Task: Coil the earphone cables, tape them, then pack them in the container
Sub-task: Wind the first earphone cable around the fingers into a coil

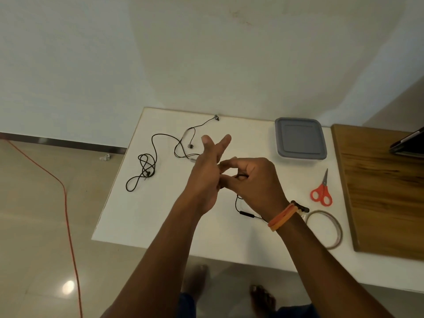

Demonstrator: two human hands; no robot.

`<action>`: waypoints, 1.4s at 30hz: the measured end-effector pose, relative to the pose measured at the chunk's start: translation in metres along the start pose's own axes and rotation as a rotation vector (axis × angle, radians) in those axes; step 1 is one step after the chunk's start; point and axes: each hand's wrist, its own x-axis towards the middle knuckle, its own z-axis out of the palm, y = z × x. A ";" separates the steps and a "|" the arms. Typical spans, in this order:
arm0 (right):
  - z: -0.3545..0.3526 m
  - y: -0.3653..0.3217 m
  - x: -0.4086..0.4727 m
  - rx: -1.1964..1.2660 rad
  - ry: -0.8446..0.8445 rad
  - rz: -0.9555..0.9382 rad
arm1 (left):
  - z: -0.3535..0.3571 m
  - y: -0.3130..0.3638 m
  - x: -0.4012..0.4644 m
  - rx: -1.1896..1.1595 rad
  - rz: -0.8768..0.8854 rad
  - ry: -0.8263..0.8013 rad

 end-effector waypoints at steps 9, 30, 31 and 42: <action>0.004 -0.003 0.002 -0.039 0.141 -0.053 | 0.004 0.008 -0.003 -0.175 -0.020 -0.105; 0.000 -0.007 0.002 -0.057 0.100 -0.163 | -0.007 0.006 0.002 -0.432 0.029 -0.093; -0.004 -0.009 0.002 0.002 0.071 -0.125 | -0.007 0.006 0.003 -0.409 0.038 -0.070; -0.046 0.001 0.004 -0.098 -0.401 0.123 | -0.026 0.006 0.013 -0.543 0.084 0.147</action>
